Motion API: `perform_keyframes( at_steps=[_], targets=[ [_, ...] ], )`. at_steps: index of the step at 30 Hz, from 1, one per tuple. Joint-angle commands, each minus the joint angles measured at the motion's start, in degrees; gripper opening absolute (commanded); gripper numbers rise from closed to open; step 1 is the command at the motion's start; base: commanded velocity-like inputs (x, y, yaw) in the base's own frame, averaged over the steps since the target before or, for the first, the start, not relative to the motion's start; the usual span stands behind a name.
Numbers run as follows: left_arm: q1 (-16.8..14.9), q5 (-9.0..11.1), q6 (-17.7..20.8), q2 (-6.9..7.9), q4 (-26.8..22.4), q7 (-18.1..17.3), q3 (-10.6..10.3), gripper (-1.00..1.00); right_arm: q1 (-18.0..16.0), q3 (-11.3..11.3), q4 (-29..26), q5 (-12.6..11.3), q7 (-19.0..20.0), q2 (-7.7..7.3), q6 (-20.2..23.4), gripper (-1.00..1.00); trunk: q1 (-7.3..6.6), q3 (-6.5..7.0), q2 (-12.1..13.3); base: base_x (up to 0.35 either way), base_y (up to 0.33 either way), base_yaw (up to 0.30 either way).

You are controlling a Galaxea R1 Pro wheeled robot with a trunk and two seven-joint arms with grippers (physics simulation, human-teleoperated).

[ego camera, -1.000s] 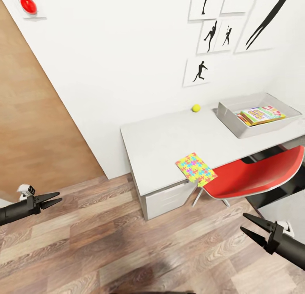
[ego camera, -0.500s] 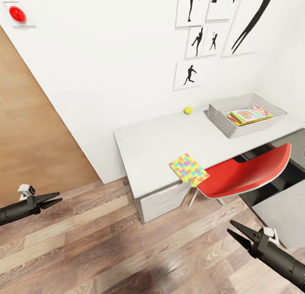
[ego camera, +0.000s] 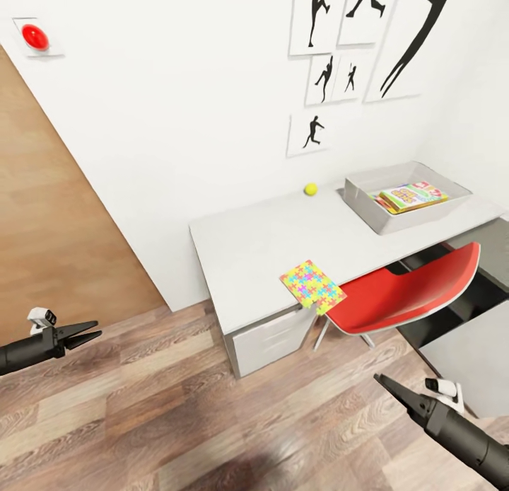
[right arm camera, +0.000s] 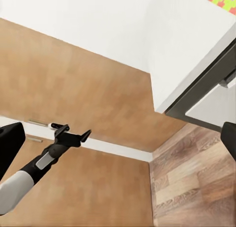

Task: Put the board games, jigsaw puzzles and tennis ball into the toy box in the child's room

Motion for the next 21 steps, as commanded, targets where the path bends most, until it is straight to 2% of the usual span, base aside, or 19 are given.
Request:
perform_keyframes(
  at_steps=[1,8,21],
  targets=[
    [0.0,0.0,0.6,0.01,0.0,-0.2,0.0,1.00,0.0,0.0,0.2,0.2,0.3,-0.01,0.2,1.00,0.03,-0.03,-0.1,0.000,0.000,-0.002],
    [0.0,0.0,0.7,0.00,0.0,-0.2,0.0,1.00,0.0,0.0,1.0,1.8,1.5,0.05,-0.4,1.00,0.03,0.09,-0.1,0.000,0.000,-0.001],
    [0.0,0.0,0.7,0.05,0.0,-0.2,0.0,1.00,0.0,-0.2,1.1,2.0,1.6,0.08,-0.7,1.00,0.03,0.12,-0.1,0.000,0.000,0.000]
  ],
)
